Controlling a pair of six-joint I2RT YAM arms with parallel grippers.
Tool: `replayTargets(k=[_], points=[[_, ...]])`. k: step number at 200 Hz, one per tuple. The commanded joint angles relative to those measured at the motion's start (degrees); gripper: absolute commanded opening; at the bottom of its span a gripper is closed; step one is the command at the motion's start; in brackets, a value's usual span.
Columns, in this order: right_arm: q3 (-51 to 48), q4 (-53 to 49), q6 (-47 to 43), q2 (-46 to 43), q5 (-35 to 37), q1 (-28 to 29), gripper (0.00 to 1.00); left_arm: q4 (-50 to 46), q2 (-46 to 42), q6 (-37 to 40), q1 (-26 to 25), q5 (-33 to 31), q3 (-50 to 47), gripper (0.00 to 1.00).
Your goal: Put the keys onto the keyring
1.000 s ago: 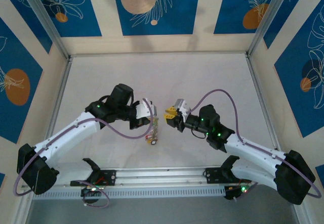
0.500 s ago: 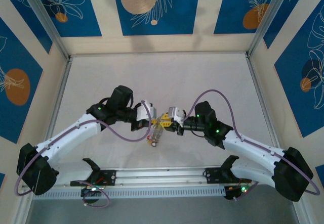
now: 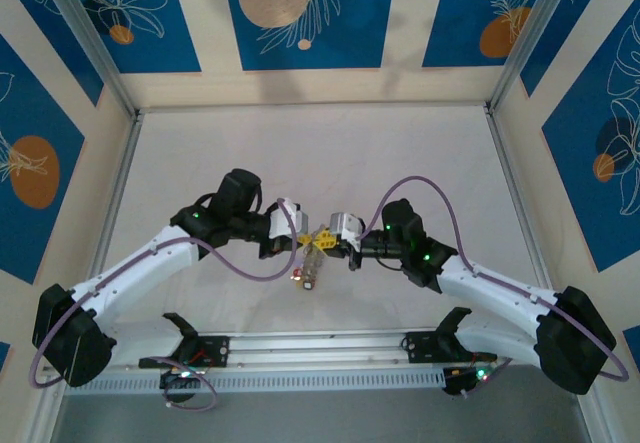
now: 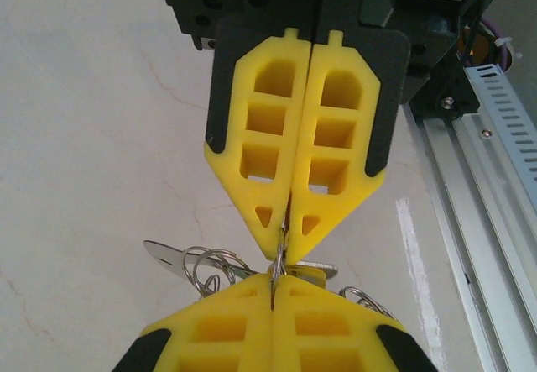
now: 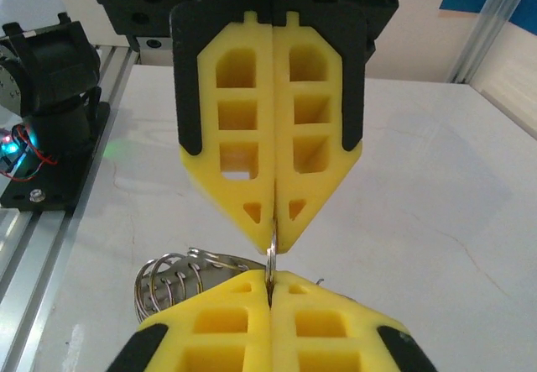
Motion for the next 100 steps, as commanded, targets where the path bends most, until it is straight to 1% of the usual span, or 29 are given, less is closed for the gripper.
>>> replayTargets(k=[1, 5, 19, 28, 57, 82, 100], points=[[0.7, 1.0, 0.4, -0.3, -1.9, 0.6, 0.0, 1.8, -1.0, 1.4, 0.3, 2.1, 0.7, 0.0], [0.6, 1.0, 0.6, -0.6, -1.6, 0.6, 0.0, 1.1, -0.9, 1.6, 0.3, 1.7, 1.2, 0.0], [1.0, 0.0, 0.8, -0.9, -0.7, 0.6, 0.0, -1.8, -0.1, 2.6, 0.3, -0.2, 2.6, 0.15], [1.8, -2.2, 0.2, -1.1, -0.2, 0.7, 0.0, -2.9, 0.5, 2.9, 0.4, -0.7, 3.2, 0.19], [3.1, -5.8, -1.2, -1.4, 1.4, 1.6, 0.0, -2.7, 1.2, 2.4, 0.3, 1.3, 3.9, 0.21], [3.4, -5.6, -0.7, -1.2, 2.7, 1.8, 0.0, -3.0, 1.7, 3.4, 0.4, 1.7, 3.6, 0.19], [2.9, -4.6, -0.1, -1.7, 3.4, 1.7, 0.0, -5.7, 2.8, 5.4, 0.3, 1.5, 4.6, 0.2]])
